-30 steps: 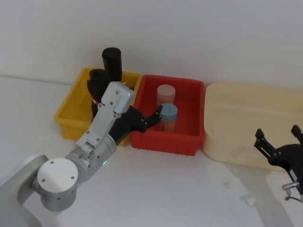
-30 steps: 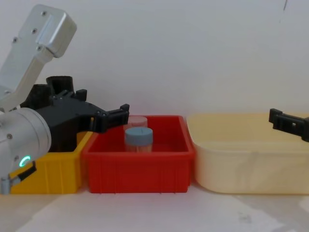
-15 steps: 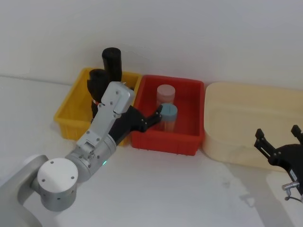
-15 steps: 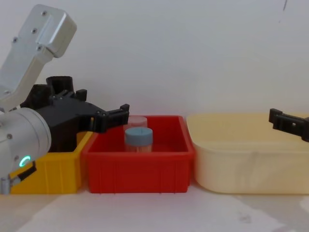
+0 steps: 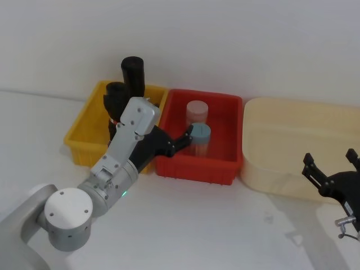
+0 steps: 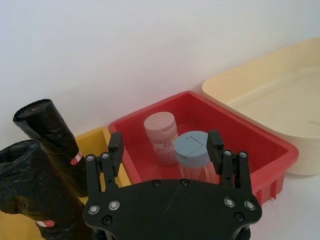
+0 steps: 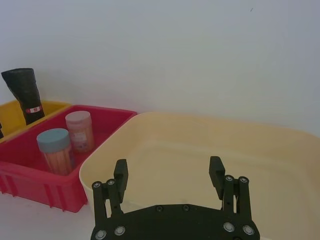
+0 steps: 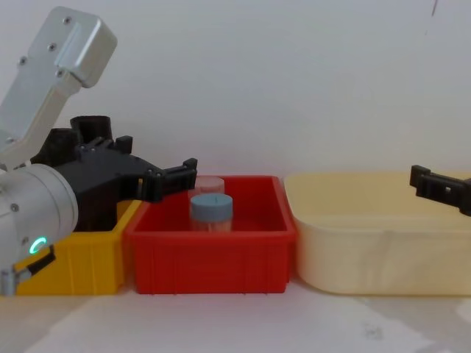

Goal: Pick up the garbage bag with the one hand and transfer it to the other hand.

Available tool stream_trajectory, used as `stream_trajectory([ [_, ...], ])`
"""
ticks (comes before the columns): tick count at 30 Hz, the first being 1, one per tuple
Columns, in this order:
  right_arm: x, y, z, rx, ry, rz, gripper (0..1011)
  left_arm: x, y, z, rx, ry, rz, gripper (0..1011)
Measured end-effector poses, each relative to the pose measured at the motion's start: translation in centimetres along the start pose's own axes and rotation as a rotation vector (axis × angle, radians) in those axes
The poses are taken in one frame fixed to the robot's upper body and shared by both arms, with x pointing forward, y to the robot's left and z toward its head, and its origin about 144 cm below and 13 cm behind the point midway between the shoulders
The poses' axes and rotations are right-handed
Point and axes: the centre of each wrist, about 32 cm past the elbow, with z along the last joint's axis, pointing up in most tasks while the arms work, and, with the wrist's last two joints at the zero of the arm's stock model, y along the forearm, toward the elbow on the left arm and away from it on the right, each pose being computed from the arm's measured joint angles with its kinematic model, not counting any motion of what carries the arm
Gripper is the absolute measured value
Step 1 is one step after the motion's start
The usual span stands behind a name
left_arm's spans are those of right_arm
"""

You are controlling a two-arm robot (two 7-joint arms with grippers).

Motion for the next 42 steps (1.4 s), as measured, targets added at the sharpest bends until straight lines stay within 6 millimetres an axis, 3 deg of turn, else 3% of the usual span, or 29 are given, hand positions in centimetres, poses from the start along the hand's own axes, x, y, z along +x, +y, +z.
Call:
stream_trajectory([
  [42, 0.0, 0.0, 0.0, 0.0, 0.0, 0.0, 1001, 0.0, 0.0, 0.0, 0.0, 0.0, 0.0, 1001],
])
